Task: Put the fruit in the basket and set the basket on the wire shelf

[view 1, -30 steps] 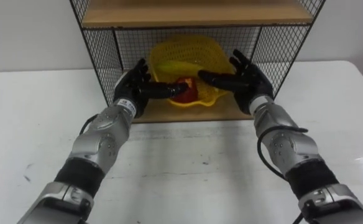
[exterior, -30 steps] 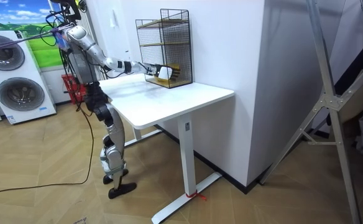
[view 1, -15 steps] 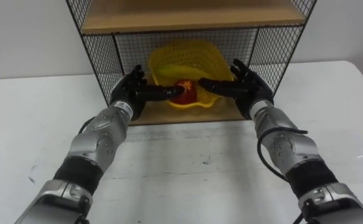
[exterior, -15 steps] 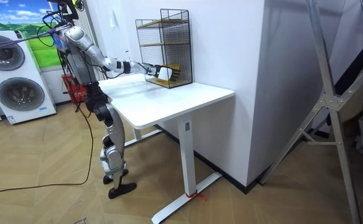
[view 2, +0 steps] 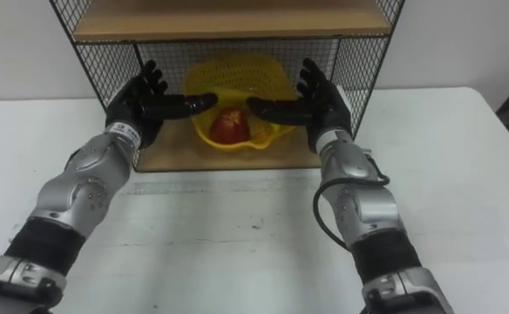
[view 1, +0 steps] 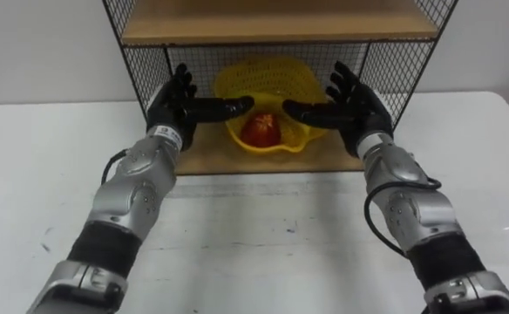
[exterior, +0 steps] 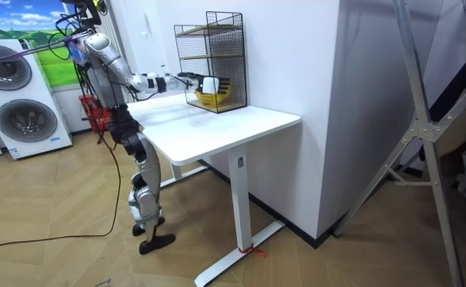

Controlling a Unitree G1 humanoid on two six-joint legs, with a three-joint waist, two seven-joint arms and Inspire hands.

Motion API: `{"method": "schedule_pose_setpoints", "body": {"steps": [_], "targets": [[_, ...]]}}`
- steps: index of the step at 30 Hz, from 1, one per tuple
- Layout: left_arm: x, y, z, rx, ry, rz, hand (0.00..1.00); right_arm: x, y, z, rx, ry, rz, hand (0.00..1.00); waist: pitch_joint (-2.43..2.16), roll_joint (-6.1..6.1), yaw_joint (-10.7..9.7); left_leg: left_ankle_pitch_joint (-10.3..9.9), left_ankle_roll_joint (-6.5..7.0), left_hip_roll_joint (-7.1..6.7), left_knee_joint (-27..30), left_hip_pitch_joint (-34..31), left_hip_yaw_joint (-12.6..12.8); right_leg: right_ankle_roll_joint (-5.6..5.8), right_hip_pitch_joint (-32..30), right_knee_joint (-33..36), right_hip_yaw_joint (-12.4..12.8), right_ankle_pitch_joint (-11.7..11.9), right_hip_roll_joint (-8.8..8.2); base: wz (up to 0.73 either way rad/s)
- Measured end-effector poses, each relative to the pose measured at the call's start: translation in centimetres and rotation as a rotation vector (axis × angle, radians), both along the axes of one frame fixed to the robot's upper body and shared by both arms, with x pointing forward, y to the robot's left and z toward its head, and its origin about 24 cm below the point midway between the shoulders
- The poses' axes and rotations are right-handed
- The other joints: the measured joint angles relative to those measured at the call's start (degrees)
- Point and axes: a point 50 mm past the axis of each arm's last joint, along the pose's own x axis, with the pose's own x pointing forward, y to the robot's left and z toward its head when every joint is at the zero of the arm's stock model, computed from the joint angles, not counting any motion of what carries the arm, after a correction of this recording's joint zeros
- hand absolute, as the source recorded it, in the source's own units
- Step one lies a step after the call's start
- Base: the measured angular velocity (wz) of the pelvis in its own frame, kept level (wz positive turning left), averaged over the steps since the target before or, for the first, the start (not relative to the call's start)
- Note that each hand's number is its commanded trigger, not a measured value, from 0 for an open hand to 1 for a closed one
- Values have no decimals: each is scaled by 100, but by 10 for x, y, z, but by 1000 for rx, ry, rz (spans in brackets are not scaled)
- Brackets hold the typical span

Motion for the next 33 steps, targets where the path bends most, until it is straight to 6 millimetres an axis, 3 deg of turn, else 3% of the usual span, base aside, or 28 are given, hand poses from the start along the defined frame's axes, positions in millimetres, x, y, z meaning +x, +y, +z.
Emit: {"method": "schedule_pose_setpoints", "body": {"steps": [4, 16, 23, 26, 33], "targets": [[-10, 1, 6, 1, -48, 9, 0, -12, -1, -2, -8, -15, -6, 0, -44, -67, 16, 8, -1, 0, 5, 16, 13, -2, 23, 6, 12, 1, 0, 0], [-42, 2, 0, -4, -82, -3, 0, -25, 4, 9, -20, -92, 34, 0, -43, -73, -16, 37, -12, 2, -101, 122, 35, -23, 105, 13, -2, 14, 10, -1], [-61, -3, -12, -19, -66, -38, 0, -42, 8, 5, 6, -109, 98, 0, -17, -83, -18, 37, -12, 0, -142, 116, 3, -22, 93, -19, -9, 13, 14, 1], [-72, -3, -17, -24, -64, -62, 0, -51, 7, 2, 14, -104, 95, 0, 33, -60, -14, 37, -12, 0, -132, 66, 22, -22, 33, -39, -1, 13, 16, -2], [-90, 0, -18, -40, -103, -98, 0, -63, 4, 7, 1, -155, 109, 0, 48, -23, -34, 36, -13, 0, -151, -54, 20, -25, -43, -90, -5, 15, 25, -1]]}}
